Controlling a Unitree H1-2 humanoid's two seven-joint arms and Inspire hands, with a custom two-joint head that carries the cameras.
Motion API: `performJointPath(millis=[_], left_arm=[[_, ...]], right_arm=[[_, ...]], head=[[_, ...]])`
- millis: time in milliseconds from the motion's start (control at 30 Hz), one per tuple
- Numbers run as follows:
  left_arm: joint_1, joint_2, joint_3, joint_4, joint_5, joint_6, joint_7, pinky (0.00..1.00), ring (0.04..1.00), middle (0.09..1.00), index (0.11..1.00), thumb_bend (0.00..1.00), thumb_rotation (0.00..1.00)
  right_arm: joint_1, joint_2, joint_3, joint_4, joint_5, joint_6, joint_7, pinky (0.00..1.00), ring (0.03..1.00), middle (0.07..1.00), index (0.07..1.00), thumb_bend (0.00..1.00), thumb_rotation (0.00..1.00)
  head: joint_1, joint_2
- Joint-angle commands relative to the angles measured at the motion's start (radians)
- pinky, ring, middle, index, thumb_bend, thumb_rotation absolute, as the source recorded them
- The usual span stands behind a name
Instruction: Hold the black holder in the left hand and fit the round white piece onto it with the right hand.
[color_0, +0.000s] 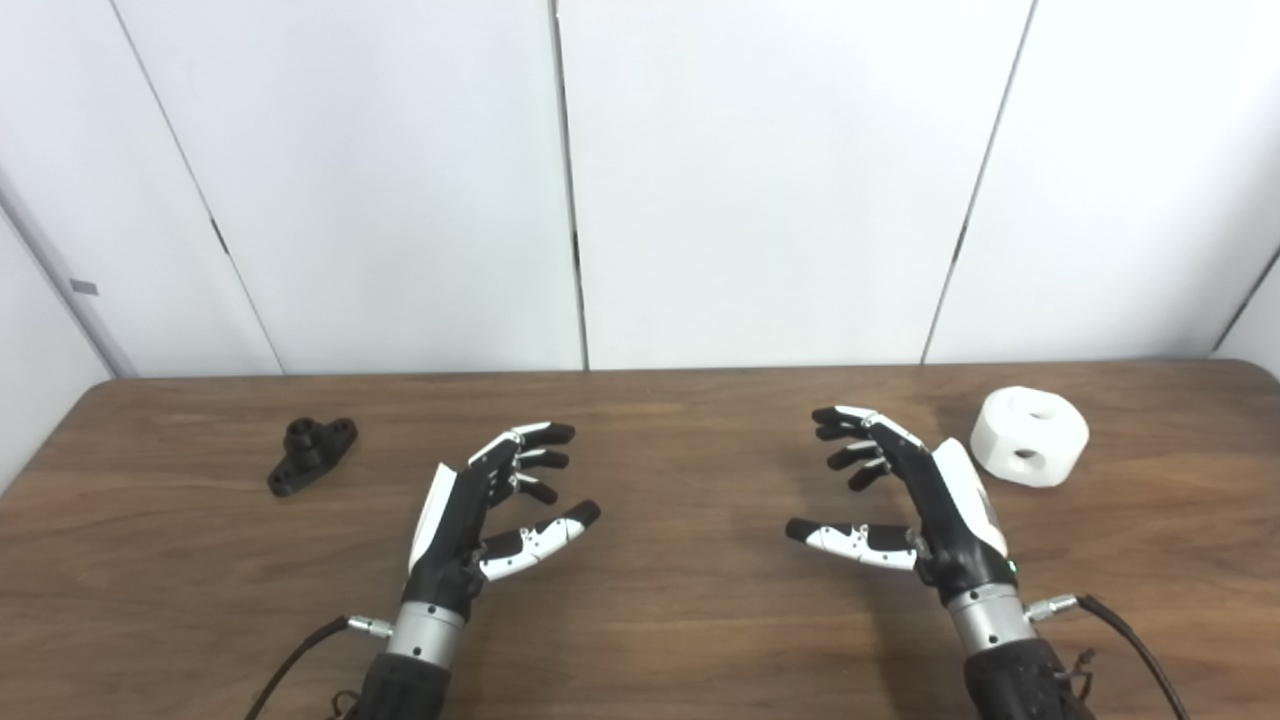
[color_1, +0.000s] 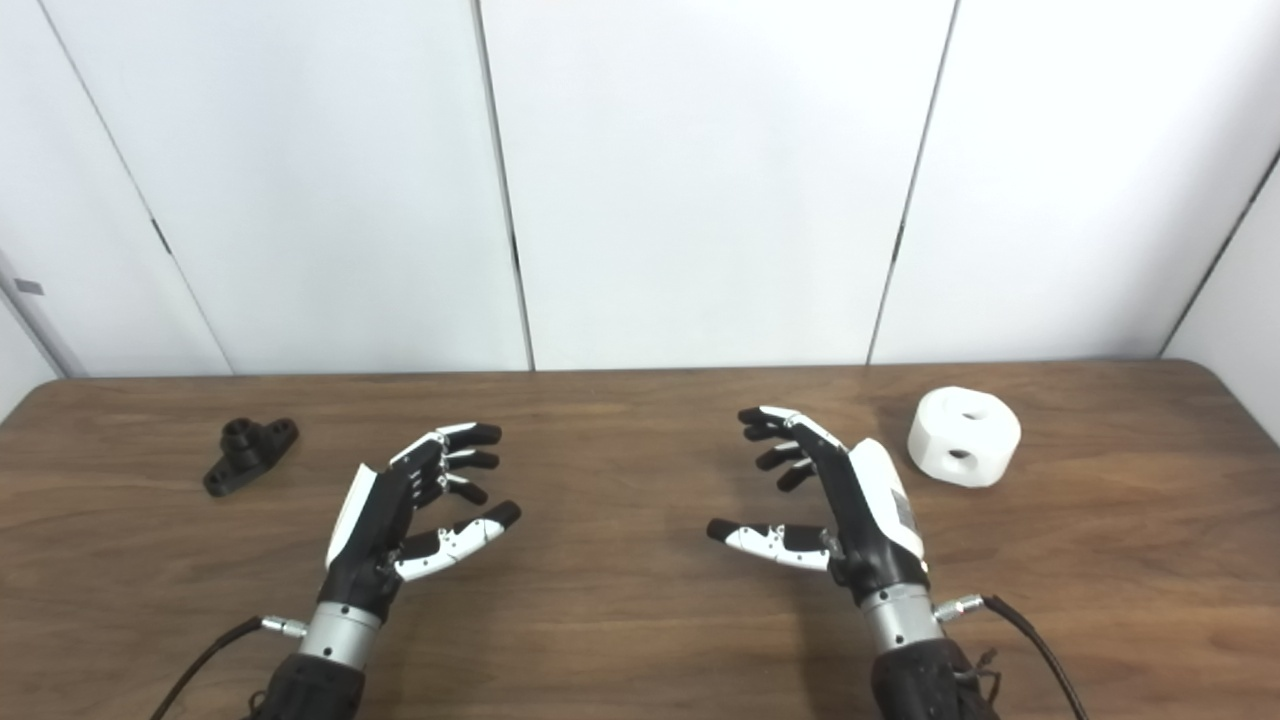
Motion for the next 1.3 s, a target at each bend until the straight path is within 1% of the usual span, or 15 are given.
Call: performJointPath(millis=[0, 333, 400, 467, 500, 533, 600, 633, 667, 767, 800, 833, 867, 933, 1267], left_arm=[[-0.030, -0.001, 0.003, -0.015, 0.006, -0.028, 0.012, 0.54, 0.717, 0.776, 0.729, 0.69, 0.15], [-0.028, -0.001, 0.000, -0.023, 0.014, -0.020, 0.011, 0.54, 0.718, 0.781, 0.726, 0.69, 0.16], [-0.028, -0.004, -0.001, -0.023, 0.015, -0.021, 0.012, 0.54, 0.719, 0.781, 0.727, 0.69, 0.15], [-0.027, -0.014, -0.004, -0.022, 0.013, -0.025, 0.013, 0.54, 0.712, 0.778, 0.728, 0.69, 0.14], [-0.026, -0.020, -0.005, -0.023, 0.007, -0.023, 0.012, 0.55, 0.709, 0.777, 0.729, 0.69, 0.14], [-0.025, -0.028, -0.009, -0.024, 0.005, -0.019, 0.011, 0.55, 0.712, 0.777, 0.731, 0.69, 0.13], [-0.026, -0.045, -0.017, -0.016, 0.018, -0.017, 0.018, 0.57, 0.729, 0.778, 0.737, 0.67, 0.11], [-0.026, -0.052, -0.020, -0.012, 0.025, -0.018, 0.022, 0.58, 0.733, 0.778, 0.738, 0.67, 0.11], [-0.031, -0.058, -0.024, 0.005, 0.032, -0.027, 0.027, 0.58, 0.734, 0.778, 0.738, 0.68, 0.12], [-0.039, -0.071, -0.029, 0.038, 0.049, -0.044, 0.042, 0.57, 0.729, 0.781, 0.734, 0.69, 0.13], [-0.041, -0.076, -0.029, 0.048, 0.056, -0.049, 0.051, 0.56, 0.726, 0.779, 0.731, 0.70, 0.13], [-0.044, -0.081, -0.029, 0.059, 0.060, -0.059, 0.058, 0.55, 0.717, 0.773, 0.730, 0.71, 0.12], [-0.046, -0.084, -0.031, 0.067, 0.068, -0.068, 0.066, 0.54, 0.711, 0.771, 0.729, 0.70, 0.10], [-0.051, -0.084, -0.033, 0.081, 0.087, -0.080, 0.079, 0.53, 0.704, 0.767, 0.728, 0.70, 0.09], [-0.054, -0.075, -0.021, 0.081, 0.076, -0.093, 0.086, 0.51, 0.672, 0.760, 0.707, 0.72, 0.08]], right_arm=[[-0.025, -0.003, -0.008, -0.036, 0.006, -0.014, -0.011, 0.51, 0.635, 0.729, 0.768, 0.61, 0.19], [-0.026, -0.006, -0.007, -0.031, 0.004, -0.024, -0.014, 0.51, 0.630, 0.725, 0.761, 0.61, 0.19], [-0.024, -0.008, -0.009, -0.033, 0.006, -0.024, -0.012, 0.51, 0.629, 0.725, 0.762, 0.61, 0.19], [-0.021, -0.017, -0.015, -0.032, 0.018, -0.031, -0.009, 0.51, 0.631, 0.726, 0.764, 0.61, 0.19], [-0.020, -0.022, -0.018, -0.029, 0.025, -0.039, -0.008, 0.51, 0.632, 0.727, 0.765, 0.61, 0.19], [-0.018, -0.030, -0.022, -0.028, 0.036, -0.044, -0.004, 0.51, 0.640, 0.730, 0.767, 0.61, 0.19], [-0.016, -0.047, -0.033, -0.022, 0.055, -0.059, 0.000, 0.51, 0.645, 0.735, 0.773, 0.61, 0.19], [-0.015, -0.054, -0.037, -0.019, 0.063, -0.064, 0.001, 0.51, 0.641, 0.735, 0.774, 0.61, 0.19], [-0.015, -0.062, -0.043, -0.008, 0.072, -0.075, -0.002, 0.50, 0.640, 0.736, 0.774, 0.60, 0.18], [-0.013, -0.071, -0.054, 0.009, 0.092, -0.090, -0.004, 0.49, 0.636, 0.731, 0.766, 0.60, 0.14], [-0.011, -0.069, -0.057, 0.003, 0.098, -0.081, 0.000, 0.50, 0.637, 0.732, 0.765, 0.60, 0.12], [-0.008, -0.068, -0.059, -0.007, 0.106, -0.070, 0.006, 0.50, 0.638, 0.734, 0.766, 0.60, 0.08], [-0.005, -0.067, -0.060, -0.016, 0.111, -0.062, 0.011, 0.50, 0.637, 0.736, 0.768, 0.59, 0.04], [-0.002, -0.065, -0.060, -0.026, 0.105, -0.057, 0.009, 0.50, 0.631, 0.731, 0.765, 0.60, 0.01], [-0.002, -0.058, -0.057, -0.031, 0.084, -0.067, 0.001, 0.49, 0.618, 0.707, 0.755, 0.60, 0.00]], head=[[0.000, -0.001], [0.000, -0.005], [0.022, -0.008], [0.131, -0.020], [0.131, -0.020], [0.194, -0.024], [0.276, -0.035], [0.299, -0.039], [0.349, -0.052], [0.393, -0.066], [0.393, -0.066], [0.418, -0.077], [0.420, -0.078], [0.415, -0.077], [0.403, -0.076]])
